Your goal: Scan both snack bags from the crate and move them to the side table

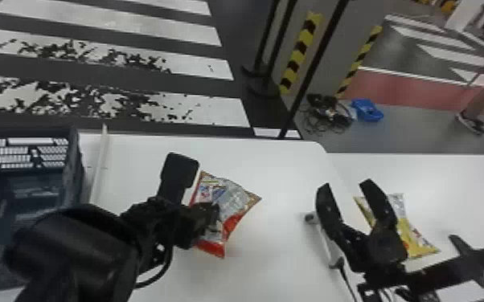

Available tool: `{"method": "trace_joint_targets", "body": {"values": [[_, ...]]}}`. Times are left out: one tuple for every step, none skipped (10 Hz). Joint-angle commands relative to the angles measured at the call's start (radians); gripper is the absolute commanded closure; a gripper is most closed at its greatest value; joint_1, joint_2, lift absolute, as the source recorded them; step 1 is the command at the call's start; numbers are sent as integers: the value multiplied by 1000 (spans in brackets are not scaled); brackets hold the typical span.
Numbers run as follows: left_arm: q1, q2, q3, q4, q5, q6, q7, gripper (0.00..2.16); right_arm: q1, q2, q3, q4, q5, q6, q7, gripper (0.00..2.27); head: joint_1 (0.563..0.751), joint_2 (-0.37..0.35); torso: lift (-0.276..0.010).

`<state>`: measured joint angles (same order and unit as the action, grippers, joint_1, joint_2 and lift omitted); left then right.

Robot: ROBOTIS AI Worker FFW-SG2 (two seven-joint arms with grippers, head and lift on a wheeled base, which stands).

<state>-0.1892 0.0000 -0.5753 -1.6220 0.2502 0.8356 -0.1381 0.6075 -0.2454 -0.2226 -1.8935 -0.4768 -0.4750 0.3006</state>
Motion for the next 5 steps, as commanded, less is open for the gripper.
{"method": "trace_joint_targets", "body": {"values": [[-13, -3, -37, 48, 3, -32, -9, 1878, -14, -2, 2, 14, -5, -1, 0, 80, 695, -350, -95], [-13, -3, -58, 47, 6, -29, -20, 1878, -22, -5, 2, 19, -5, 2, 0, 80, 695, -350, -95], [-10, -3, -78, 40, 23, -20, -31, 1878, -28, -6, 3, 20, -5, 2, -1, 80, 695, -350, -95], [-4, -3, -103, 31, 30, -8, -41, 1878, -32, -8, 2, 22, -6, 5, -1, 80, 695, -350, -95], [5, -3, -127, 10, 29, 14, -46, 1878, -37, -9, 2, 22, -6, 8, -3, 80, 695, -350, -95]]}}
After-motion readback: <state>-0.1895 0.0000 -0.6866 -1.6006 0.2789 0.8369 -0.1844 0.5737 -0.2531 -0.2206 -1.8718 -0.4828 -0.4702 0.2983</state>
